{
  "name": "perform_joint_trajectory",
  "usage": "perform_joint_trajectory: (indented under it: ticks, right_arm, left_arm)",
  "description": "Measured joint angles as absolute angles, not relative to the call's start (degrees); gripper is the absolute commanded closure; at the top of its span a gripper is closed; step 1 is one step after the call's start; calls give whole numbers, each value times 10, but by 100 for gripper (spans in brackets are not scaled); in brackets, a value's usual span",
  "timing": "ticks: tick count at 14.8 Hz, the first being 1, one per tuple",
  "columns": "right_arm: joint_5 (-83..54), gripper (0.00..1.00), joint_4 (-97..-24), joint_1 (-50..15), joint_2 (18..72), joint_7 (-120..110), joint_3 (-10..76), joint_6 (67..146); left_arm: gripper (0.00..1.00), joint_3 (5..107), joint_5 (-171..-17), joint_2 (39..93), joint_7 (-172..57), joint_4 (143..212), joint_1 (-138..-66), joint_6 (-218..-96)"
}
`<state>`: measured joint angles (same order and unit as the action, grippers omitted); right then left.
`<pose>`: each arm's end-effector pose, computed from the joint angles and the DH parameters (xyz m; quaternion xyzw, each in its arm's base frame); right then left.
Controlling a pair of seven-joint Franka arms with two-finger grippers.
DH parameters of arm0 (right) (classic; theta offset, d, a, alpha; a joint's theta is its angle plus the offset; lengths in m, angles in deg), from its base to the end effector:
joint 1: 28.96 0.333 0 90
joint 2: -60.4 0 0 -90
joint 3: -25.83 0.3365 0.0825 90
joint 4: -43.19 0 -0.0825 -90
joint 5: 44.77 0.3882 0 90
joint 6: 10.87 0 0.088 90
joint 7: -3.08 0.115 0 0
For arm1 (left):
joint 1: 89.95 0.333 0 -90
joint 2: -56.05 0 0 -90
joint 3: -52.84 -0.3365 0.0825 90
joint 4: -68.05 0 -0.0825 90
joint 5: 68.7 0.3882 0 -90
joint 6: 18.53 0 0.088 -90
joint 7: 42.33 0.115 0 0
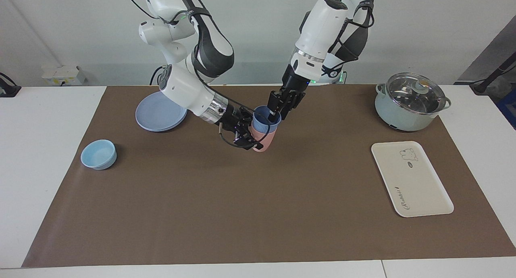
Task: Place cup on tray
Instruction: 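Grasp the blue cup rim with the left gripper inside the pink cup, then pull the blue cup out with the left gripper while the right gripper holds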
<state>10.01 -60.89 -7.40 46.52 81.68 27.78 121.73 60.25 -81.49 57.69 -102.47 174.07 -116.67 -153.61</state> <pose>0.5991 0.2812 0.4514 -0.6561 0.6428 0.2243 0.3256 0.5099 -0.3496 0.5669 0.9273 0.2741 0.0892 0.2386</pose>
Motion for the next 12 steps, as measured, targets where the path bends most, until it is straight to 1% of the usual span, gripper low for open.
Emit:
perform_joint_trajectory:
  ticks: [3,8,12]
  right_arm:
    - [100,100,-607,-76,465,818,275,1220]
    - [100,100,-606,-75,465,818,276,1220]
    - [100,100,-606,-77,465,825,273,1220]
  left_arm:
    - [100,601,-814,585,-1029,1715,-1167,-1509]
    - [100,590,-815,585,-1033,1648,-1162,-1411]
    - [100,585,-814,578,-1034,1570,-1118,-1294]
